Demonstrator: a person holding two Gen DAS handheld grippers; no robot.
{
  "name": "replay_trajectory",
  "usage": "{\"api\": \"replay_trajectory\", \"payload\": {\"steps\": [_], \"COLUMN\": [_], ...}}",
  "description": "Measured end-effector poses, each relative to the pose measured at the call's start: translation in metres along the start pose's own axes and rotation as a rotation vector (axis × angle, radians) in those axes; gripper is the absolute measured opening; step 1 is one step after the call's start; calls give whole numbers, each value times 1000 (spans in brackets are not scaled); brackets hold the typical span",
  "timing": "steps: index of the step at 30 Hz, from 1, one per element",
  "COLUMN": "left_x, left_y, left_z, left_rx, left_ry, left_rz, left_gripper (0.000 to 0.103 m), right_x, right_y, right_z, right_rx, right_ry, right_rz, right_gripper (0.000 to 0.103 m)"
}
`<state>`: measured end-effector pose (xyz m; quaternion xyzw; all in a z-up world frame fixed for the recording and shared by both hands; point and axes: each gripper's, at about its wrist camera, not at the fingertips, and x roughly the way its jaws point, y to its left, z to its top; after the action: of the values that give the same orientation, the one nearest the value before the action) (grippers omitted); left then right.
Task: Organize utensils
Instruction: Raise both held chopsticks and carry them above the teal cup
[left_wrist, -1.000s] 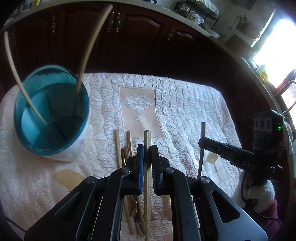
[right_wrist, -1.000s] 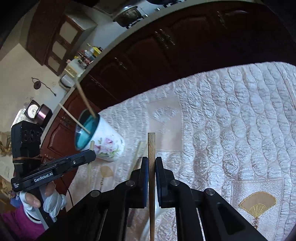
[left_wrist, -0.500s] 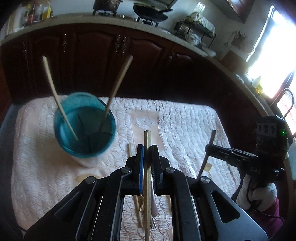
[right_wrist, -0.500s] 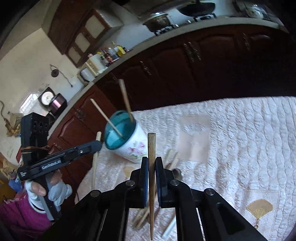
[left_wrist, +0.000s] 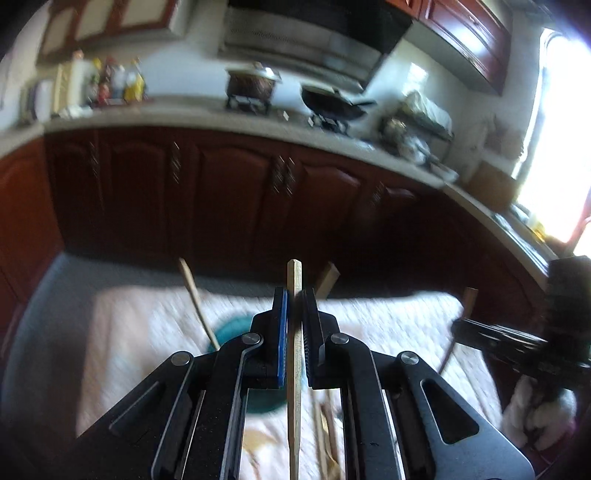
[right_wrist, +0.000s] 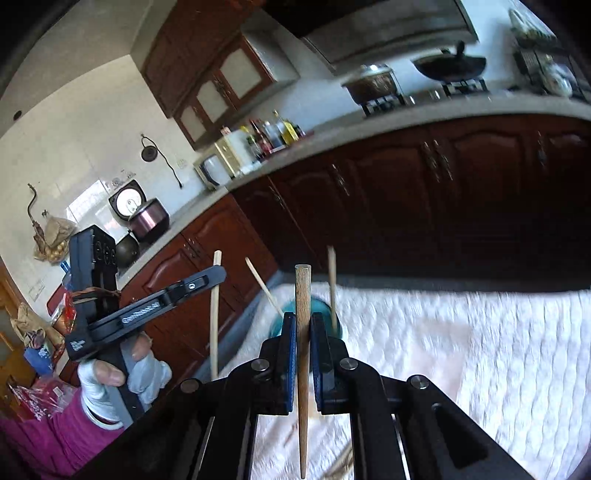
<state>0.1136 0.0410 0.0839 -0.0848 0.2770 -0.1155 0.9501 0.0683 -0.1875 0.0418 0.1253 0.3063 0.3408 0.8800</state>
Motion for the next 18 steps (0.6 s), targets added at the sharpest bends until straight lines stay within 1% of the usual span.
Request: {"api": "replay_trajectory", "payload": {"steps": [3, 5, 8, 9, 12, 18], "left_x": [12, 22, 38, 44, 53, 79], "left_y": [7, 14, 27, 30, 34, 38], "left_z": [16, 24, 33, 37, 42, 36], "left_rx": [21, 10, -23, -23, -7, 25], "left_ry": [-59, -82, -96, -108, -151, -191], "left_rz": [79, 101, 118, 135, 190, 240], "left_gripper": [6, 6, 6, 6, 6, 6], "right_x": [9, 17, 33, 37, 56, 94], "right_y": [11, 18, 24, 25, 31, 39], "right_z": [20, 31, 46, 50, 62, 76], "right_rx": [-23, -46, -50, -53, -84, -133], "right_ry": [-27, -44, -59, -64, -86, -99], "right_rz": [-8, -32, -34, -37, -60, -91], "right_gripper": [7, 7, 7, 7, 7, 7]}}
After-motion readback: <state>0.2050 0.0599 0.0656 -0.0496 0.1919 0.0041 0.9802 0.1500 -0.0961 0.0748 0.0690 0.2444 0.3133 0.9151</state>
